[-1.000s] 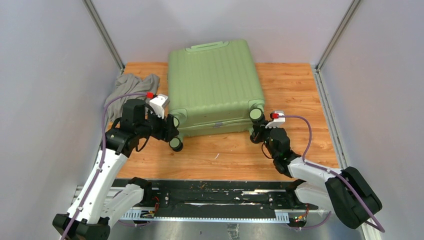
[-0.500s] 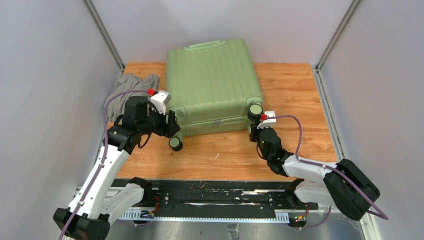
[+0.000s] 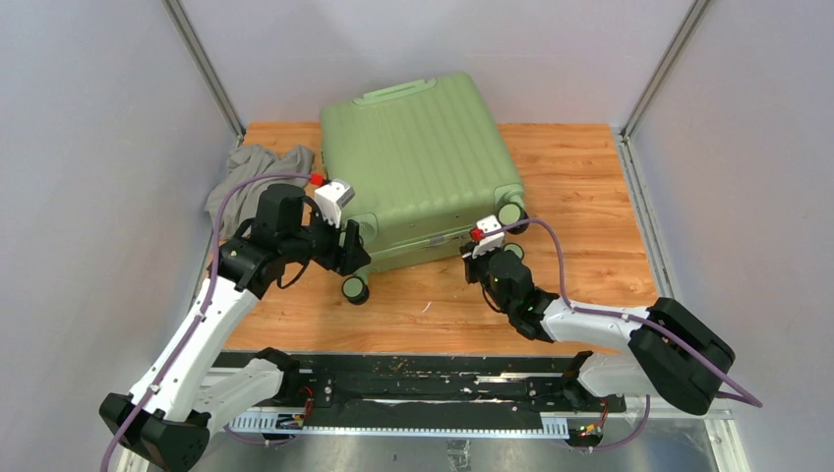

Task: Pack the luggage
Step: Zip the luggage at the center of the board.

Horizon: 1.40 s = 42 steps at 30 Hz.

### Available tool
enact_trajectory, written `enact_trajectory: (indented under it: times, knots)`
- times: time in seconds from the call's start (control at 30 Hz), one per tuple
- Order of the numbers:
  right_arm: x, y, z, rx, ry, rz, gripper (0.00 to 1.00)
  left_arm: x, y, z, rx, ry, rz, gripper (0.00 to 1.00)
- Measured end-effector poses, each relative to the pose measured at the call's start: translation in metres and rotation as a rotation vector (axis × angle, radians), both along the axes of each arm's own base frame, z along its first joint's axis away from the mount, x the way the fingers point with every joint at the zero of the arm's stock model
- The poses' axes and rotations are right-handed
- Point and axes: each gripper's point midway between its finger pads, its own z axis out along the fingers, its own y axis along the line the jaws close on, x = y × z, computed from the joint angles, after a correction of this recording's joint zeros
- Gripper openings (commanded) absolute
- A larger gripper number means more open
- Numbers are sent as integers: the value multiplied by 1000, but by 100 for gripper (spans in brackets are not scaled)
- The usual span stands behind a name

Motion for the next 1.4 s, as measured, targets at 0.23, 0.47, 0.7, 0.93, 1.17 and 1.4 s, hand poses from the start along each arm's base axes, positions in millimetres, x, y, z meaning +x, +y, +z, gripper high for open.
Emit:
enact_trajectory:
  times: [0.23,0.47,0.7,0.93,1.17,1.4]
  knots:
    - [-10,32,-4,-18,10,95,0,-3,-5,0,0,11,-24,0]
    - [-29,88,-4,-25,15,227,0,-6,-14,-4,16,55,-63,0]
    - [-38,108,-4,10,36,282,0,-8,-19,-6,30,87,-87,0]
    - [-43,130,-6,42,69,319,12,-9,-32,-7,47,149,-131,8]
    - [-55,106,8,130,104,241,53,-4,-56,2,-1,142,-227,79]
    - [-57,63,37,231,129,85,60,20,-63,106,-120,-176,-233,100]
